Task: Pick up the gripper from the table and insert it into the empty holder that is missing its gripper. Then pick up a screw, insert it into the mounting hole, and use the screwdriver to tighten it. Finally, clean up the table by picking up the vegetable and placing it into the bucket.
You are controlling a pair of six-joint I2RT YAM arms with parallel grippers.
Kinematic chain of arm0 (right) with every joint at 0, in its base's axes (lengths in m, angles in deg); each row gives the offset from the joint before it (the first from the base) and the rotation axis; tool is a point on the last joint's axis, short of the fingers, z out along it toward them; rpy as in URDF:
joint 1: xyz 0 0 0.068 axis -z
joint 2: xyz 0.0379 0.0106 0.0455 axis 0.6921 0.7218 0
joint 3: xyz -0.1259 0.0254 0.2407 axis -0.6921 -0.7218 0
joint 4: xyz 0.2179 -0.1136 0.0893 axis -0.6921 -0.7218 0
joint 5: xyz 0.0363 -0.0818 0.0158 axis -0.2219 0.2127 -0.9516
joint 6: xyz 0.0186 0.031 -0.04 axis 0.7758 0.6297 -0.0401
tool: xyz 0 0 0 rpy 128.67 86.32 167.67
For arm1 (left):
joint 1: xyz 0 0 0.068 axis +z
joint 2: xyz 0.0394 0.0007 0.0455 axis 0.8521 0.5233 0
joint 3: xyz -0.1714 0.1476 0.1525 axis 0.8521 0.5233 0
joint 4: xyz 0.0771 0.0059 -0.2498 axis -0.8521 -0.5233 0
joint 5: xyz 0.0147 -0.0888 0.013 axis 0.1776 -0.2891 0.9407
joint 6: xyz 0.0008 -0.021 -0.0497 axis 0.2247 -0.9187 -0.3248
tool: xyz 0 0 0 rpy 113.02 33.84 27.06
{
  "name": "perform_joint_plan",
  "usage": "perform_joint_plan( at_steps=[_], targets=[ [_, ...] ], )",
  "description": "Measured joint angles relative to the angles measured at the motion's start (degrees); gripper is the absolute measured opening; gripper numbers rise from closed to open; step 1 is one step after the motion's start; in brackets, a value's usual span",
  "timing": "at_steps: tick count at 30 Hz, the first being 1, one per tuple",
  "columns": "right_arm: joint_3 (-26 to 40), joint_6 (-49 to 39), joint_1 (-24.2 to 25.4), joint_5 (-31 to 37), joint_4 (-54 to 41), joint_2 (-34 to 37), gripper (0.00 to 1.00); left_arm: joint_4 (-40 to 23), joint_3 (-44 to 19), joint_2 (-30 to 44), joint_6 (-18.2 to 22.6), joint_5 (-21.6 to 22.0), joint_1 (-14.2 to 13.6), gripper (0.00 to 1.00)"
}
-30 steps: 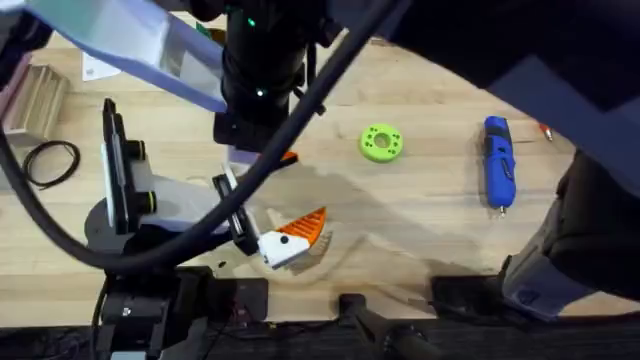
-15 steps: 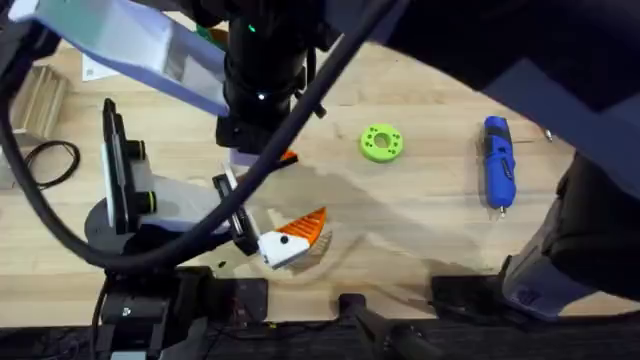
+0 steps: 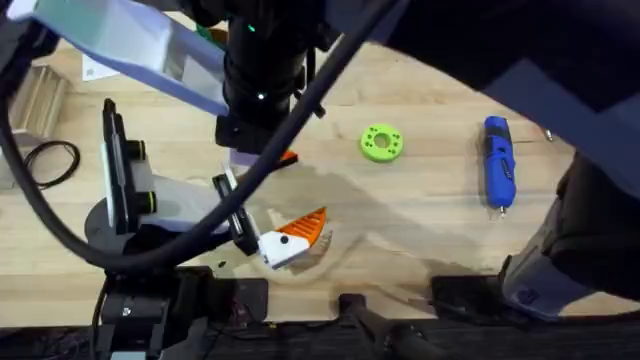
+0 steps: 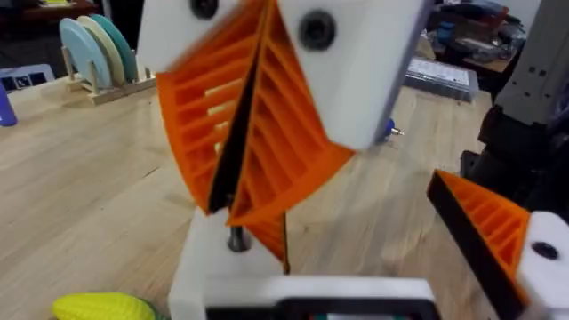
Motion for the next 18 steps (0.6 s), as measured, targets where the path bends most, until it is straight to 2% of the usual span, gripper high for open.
perform_joint_plan(
  at_steps=[18],
  targets=[
    [-0.37, 0.42, 0.0, -0.02, 0.24, 0.0, 0.006, -0.02, 0.0, 0.0, -0.04, 0.0, 0.0, 0.985]
  ],
)
